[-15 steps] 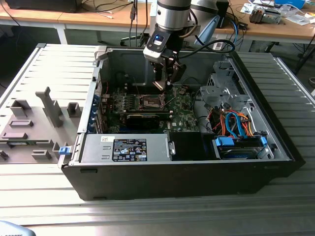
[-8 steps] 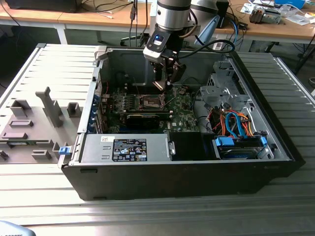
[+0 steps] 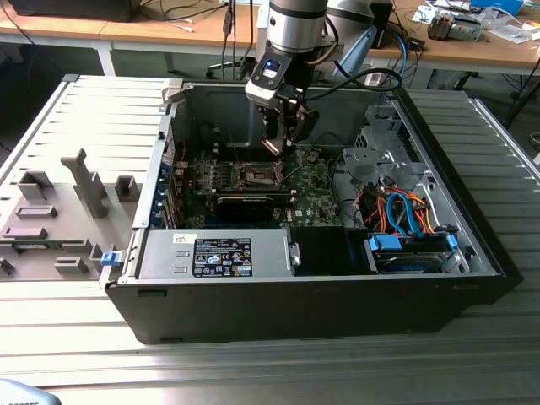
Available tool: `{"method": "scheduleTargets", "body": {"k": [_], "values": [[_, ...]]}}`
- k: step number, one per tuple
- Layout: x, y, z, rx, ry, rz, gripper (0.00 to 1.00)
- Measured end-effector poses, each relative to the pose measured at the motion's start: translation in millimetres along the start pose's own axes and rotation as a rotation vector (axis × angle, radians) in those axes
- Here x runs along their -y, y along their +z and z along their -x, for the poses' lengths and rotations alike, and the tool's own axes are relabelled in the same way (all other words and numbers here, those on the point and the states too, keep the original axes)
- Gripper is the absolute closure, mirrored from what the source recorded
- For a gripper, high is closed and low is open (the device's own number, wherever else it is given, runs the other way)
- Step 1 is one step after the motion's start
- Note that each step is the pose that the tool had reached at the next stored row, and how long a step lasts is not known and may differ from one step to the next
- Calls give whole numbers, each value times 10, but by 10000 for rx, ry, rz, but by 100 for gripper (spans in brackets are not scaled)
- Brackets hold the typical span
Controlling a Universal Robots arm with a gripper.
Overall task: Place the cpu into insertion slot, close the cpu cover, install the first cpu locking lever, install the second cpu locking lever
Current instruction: 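Place the cpu into insertion slot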
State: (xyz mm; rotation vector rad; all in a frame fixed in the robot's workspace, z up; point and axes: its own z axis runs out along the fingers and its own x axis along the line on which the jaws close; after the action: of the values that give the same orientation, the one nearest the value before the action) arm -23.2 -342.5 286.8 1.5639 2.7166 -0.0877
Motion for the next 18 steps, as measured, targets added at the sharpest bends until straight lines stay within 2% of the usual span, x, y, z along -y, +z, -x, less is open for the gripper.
{"method": "scheduleTargets", "body": {"k": [18], "values": [[0, 3, 0, -4, 78, -3, 45]]}}
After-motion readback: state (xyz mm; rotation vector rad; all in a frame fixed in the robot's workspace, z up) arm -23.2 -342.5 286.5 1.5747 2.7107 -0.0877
